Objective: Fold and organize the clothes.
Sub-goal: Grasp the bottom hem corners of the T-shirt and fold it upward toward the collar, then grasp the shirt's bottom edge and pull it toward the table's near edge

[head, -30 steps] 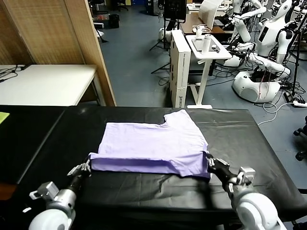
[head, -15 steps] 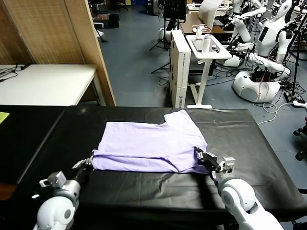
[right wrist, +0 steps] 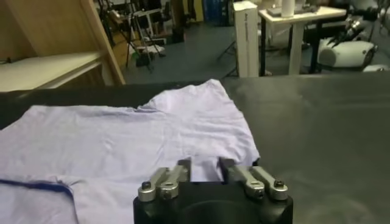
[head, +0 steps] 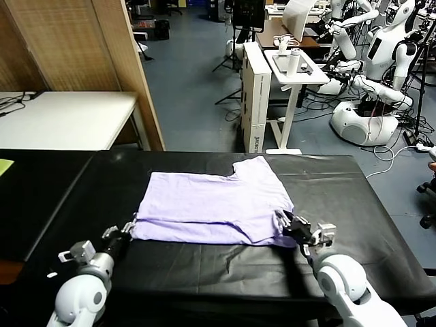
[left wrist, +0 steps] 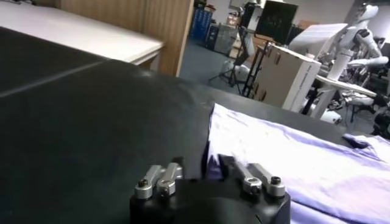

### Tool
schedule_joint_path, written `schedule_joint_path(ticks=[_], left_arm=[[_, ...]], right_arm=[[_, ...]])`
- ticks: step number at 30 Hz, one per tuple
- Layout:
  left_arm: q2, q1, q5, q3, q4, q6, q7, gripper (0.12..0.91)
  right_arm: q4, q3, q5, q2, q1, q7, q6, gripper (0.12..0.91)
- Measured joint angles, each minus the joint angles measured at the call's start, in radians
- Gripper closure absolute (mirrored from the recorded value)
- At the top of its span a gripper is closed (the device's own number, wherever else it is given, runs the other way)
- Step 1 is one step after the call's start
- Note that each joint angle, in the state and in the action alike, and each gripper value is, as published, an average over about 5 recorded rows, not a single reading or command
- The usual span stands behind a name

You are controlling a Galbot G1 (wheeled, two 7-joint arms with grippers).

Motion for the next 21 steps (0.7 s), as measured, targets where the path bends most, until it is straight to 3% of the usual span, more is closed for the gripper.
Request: schedule_joint_path(ticks=[7, 14, 21], left_arm=[[-0.007, 0.062, 0.002, -0.022, -0.065, 0.002, -0.001, 0.124], [-0.019, 0.136, 0.013, -0.026, -0.105, 0.008, 0.003, 0.123], [-0.021, 0.155, 0.016, -0.025, -0.103, 0.007, 0.008, 0.123]], right_arm=[[0.060, 0.020, -0.033, -0.036, -0.116, -0.018, 0.000, 0.118], [0.052, 0.006, -0.045, -0.038, -0.137, -0.021, 0.003, 0.129], [0.041, 0.004, -0.052, -0.032, -0.143, -0.022, 0.006, 0.233]])
